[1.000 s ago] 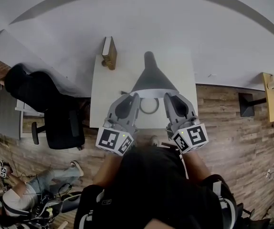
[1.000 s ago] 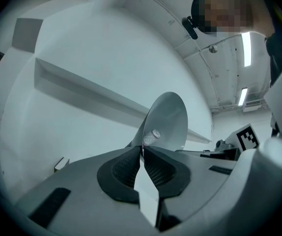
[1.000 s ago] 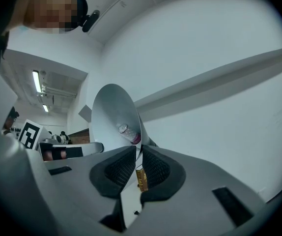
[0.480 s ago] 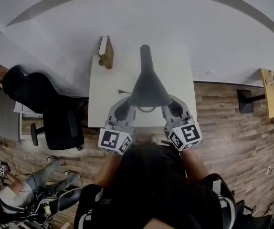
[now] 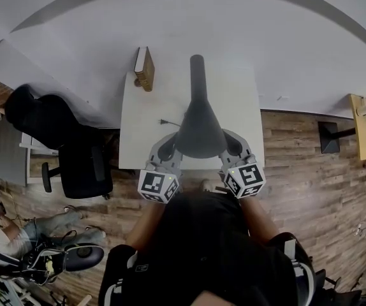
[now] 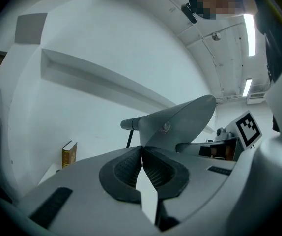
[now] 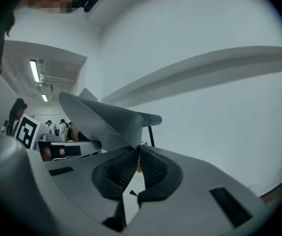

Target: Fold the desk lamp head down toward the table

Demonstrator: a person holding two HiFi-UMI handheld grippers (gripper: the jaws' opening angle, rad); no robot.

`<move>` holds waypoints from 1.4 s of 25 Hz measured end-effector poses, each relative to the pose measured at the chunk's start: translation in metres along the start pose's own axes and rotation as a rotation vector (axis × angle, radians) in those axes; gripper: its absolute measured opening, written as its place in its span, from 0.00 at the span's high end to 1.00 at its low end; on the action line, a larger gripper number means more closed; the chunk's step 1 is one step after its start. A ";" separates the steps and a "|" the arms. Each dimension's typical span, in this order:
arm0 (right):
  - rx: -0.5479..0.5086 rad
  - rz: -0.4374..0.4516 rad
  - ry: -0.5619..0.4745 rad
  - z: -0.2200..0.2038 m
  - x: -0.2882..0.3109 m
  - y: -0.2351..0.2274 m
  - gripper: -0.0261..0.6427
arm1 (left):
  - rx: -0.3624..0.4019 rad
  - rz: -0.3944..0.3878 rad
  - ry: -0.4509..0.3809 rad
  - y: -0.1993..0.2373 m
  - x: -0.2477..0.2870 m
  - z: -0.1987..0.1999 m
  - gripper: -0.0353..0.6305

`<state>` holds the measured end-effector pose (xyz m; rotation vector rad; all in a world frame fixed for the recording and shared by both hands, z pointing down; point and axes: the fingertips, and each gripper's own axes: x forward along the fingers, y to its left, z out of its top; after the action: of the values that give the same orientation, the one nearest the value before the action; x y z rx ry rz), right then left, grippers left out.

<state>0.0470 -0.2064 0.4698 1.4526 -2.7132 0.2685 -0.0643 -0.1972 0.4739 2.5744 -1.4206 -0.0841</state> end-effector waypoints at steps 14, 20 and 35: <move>-0.117 0.064 0.074 -0.001 -0.004 0.000 0.88 | 0.033 0.000 0.003 0.000 0.003 -0.005 0.91; -0.266 0.188 0.136 0.016 -0.022 0.009 0.73 | 0.037 -0.004 0.000 0.000 0.002 -0.005 0.91; -0.588 0.305 0.179 0.035 -0.023 0.038 0.76 | 0.039 -0.023 0.017 0.003 0.005 -0.007 0.91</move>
<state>0.0298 -0.1733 0.4274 0.8177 -2.5385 -0.3479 -0.0630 -0.2014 0.4819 2.6171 -1.4002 -0.0388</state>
